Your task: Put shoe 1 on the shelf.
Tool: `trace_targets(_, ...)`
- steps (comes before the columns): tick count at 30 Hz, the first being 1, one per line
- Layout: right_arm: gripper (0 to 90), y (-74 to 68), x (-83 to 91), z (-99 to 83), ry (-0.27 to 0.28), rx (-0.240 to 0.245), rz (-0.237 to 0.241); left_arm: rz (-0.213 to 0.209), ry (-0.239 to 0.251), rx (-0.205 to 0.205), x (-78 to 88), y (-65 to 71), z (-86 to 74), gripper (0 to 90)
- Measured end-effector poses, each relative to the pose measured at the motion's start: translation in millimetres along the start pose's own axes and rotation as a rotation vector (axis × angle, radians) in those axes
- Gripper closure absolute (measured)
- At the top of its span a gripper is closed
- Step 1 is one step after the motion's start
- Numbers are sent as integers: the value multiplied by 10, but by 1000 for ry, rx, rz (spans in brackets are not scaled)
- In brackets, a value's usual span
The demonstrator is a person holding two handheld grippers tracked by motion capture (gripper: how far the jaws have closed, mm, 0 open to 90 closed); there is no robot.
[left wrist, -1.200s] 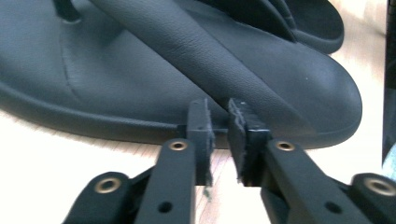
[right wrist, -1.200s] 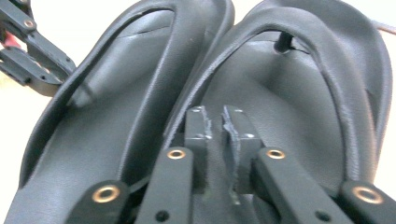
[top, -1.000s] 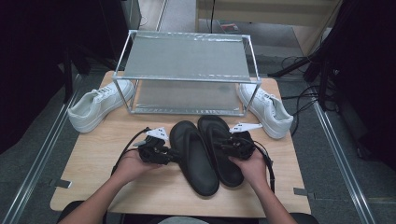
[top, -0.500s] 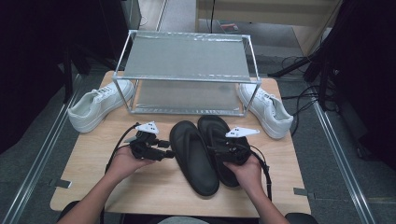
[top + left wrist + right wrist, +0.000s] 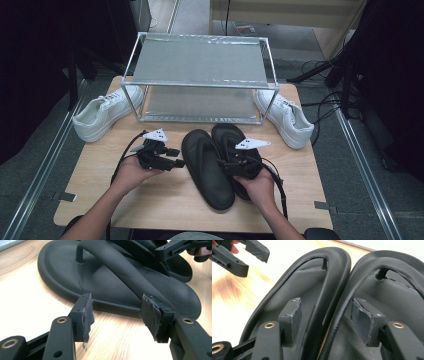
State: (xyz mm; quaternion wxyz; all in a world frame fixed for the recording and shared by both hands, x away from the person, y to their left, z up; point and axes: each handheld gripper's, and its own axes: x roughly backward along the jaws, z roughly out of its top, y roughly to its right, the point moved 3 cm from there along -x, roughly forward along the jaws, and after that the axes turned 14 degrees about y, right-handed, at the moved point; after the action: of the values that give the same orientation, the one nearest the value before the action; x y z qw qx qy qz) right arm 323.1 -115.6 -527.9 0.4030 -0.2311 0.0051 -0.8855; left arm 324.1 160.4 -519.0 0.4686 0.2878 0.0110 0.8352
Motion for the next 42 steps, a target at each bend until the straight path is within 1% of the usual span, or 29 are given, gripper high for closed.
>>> trace_targets(1, 423, -4, -9, -3, -1, 5, -3, 1, 4, 0, 5, -5, 1, 437)
trace_targets(6, 424, -14, -53, -30, -9, 1, -16, 11, 7, 1, 32, -30, 0, 436)
trace_targets(7, 425, -18, -67, -38, -6, 3, -22, 6, 13, 9, 36, -34, -1, 435)
trace_targets(17, 447, -41, -153, -77, -8, 10, -54, 11, 18, 12, 63, -59, 0, 434)
trace_targets(19, 470, -63, -183, -97, -12, 15, -70, 15, 27, 14, 76, -67, 5, 434)
trace_targets(21, 485, -79, -197, -111, -12, 36, -84, 21, 26, 14, 82, -71, 6, 434)
trace_targets(22, 497, -87, -198, -112, -16, 47, -93, 15, 30, 18, 87, -78, 6, 434)
trace_targets(23, 497, -87, -198, -112, -16, 47, -93, 18, 31, 20, 90, -89, 3, 434)
trace_targets(24, 521, -88, -199, -112, -17, 61, -103, 17, 27, 19, 96, -101, 1, 434)
trace_targets(26, 544, -83, -196, -109, -20, 57, -107, 21, 27, 30, 110, -123, -4, 434)
trace_targets(29, 557, -96, -199, -108, -22, 64, -118, 30, 33, 28, 118, -129, -4, 434)
trace_targets(32, 606, -108, -196, -102, -26, 53, -133, 31, 35, 27, 133, -142, -5, 434)
trace_targets(33, 606, -108, -196, -102, -26, 53, -133, 31, 35, 27, 133, -142, -5, 434)
trace_targets(34, 640, -111, -195, -102, -26, 47, -134, 34, 34, 26, 137, -148, -5, 434)
trace_targets(35, 657, -112, -199, -101, -29, 38, -124, 35, 35, 26, 140, -150, -5, 435)
trace_targets(37, 657, -112, -197, -97, -33, 35, -117, 38, 40, 21, 150, -153, -4, 435)
trace_targets(39, 671, -96, -192, -87, -37, 24, -117, 39, 49, 26, 166, -158, -2, 434)
trace_targets(42, 683, -83, -185, -79, -42, 12, -119, 38, 47, 29, 170, -165, -4, 434)
